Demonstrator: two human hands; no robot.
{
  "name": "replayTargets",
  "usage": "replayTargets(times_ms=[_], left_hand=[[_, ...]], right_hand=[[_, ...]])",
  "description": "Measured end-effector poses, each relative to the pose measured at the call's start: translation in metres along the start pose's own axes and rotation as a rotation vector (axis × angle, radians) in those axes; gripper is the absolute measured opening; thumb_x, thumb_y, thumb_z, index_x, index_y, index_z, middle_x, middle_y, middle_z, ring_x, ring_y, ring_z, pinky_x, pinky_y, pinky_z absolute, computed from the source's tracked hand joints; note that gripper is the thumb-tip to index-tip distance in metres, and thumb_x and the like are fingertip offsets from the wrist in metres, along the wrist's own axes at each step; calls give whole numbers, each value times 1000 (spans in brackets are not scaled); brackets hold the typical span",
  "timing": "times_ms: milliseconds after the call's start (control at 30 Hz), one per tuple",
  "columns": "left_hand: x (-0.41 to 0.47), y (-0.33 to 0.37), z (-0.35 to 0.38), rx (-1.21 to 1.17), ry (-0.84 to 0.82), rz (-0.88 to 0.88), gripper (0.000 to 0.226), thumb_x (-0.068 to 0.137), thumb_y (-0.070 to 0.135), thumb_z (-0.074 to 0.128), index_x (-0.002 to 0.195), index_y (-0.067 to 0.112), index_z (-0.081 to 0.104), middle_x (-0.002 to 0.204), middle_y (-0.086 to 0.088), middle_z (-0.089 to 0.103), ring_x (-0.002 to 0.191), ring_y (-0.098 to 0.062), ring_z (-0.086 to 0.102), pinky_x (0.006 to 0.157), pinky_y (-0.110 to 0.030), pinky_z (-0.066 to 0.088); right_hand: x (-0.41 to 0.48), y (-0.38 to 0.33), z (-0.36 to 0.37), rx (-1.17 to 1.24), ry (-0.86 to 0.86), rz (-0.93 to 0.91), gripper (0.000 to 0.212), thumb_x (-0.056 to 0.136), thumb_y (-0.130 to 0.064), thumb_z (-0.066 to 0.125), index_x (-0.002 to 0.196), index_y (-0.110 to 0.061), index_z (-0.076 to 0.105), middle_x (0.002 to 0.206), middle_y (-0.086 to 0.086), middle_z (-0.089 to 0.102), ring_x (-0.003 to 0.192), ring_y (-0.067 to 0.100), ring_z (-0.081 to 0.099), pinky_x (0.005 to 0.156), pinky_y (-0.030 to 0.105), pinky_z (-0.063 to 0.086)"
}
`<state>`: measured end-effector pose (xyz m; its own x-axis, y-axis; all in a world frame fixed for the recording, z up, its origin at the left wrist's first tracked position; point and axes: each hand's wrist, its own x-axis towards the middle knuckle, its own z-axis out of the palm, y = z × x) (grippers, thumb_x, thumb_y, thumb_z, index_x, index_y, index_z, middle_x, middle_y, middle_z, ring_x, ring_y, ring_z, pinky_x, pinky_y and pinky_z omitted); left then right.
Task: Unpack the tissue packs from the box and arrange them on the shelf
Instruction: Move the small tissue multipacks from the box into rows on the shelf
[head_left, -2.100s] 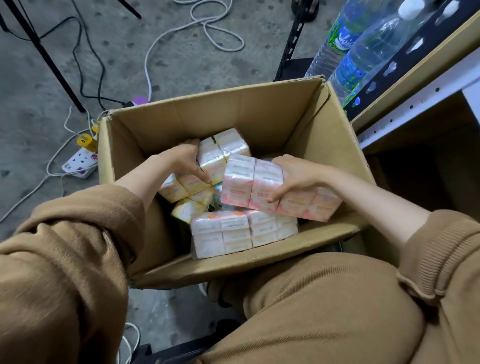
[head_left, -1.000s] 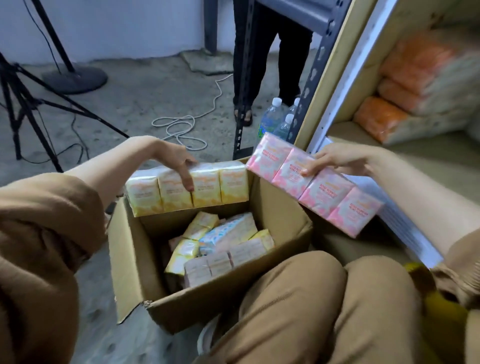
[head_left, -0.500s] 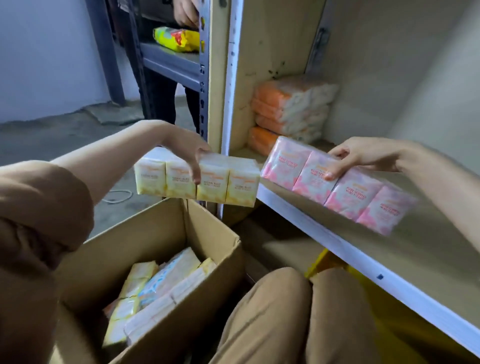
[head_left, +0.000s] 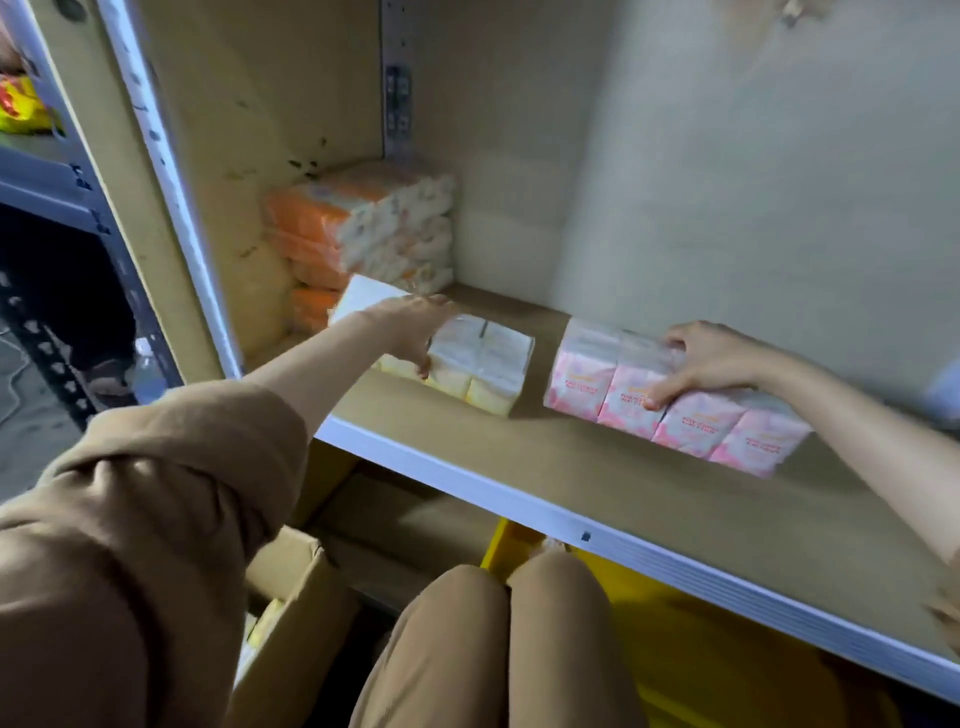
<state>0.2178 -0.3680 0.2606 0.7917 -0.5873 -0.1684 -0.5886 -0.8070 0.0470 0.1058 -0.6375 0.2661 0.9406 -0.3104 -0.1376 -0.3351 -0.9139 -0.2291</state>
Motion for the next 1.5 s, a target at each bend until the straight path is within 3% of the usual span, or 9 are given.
replayTargets(times_ms=[133, 367, 500, 600, 733, 1167, 1500], left_hand=[[43, 4, 25, 6, -7, 35, 89, 78, 14, 72, 148, 9, 17, 154, -10, 25, 141, -25, 28, 112, -32, 28], [80, -5, 36, 38, -79, 30, 98, 80, 18, 71, 150, 9, 3, 160, -6, 6, 146, -21, 17, 118, -29, 19], [68, -5, 45, 101, 58, 14, 92, 80, 20, 71, 150, 14, 10, 159, -1, 14, 144, -20, 25, 114, -33, 28], [61, -9, 55, 133, 198, 42, 77, 82, 19, 67, 146, 14, 25, 154, -3, 27, 136, -23, 38, 105, -37, 41], [71, -8, 65, 70, 258, 39, 60, 84, 14, 64, 139, 9, 40, 143, -8, 39, 127, -27, 46, 96, -41, 47], [171, -13, 66, -136, 399, 101, 54, 80, -8, 60, 133, 1, 48, 140, -14, 48, 123, -31, 50, 98, -40, 46], [252, -15, 60, -205, 472, 110, 60, 76, -12, 57, 134, -1, 46, 144, -17, 43, 129, -34, 45, 107, -34, 34]], right_hand=[[16, 18, 20, 45, -29, 32, 75, 62, -24, 84, 127, -9, 49, 127, 7, 55, 112, 24, 52, 91, 29, 43], [29, 26, 41, 34, -68, -9, 90, 64, -24, 83, 140, -8, 36, 144, 9, 39, 131, 25, 39, 107, 29, 32], [19, 23, 41, -111, 38, -112, 92, 64, -33, 82, 140, -11, 35, 143, 4, 37, 134, 21, 34, 104, 25, 30], [12, 22, 50, -150, 103, -172, 74, 68, -31, 79, 130, -12, 45, 133, 2, 45, 125, 19, 42, 97, 28, 37], [16, 22, 67, -221, 167, -168, 57, 76, -25, 72, 125, -12, 47, 130, 2, 47, 122, 21, 45, 95, 35, 45], [96, 21, 74, -121, 311, -46, 50, 82, -4, 61, 130, -12, 49, 132, 1, 51, 121, 21, 49, 91, 31, 43], [173, 29, 67, -87, 373, 7, 49, 79, 5, 59, 125, -9, 52, 131, 4, 54, 121, 26, 48, 89, 32, 44]])
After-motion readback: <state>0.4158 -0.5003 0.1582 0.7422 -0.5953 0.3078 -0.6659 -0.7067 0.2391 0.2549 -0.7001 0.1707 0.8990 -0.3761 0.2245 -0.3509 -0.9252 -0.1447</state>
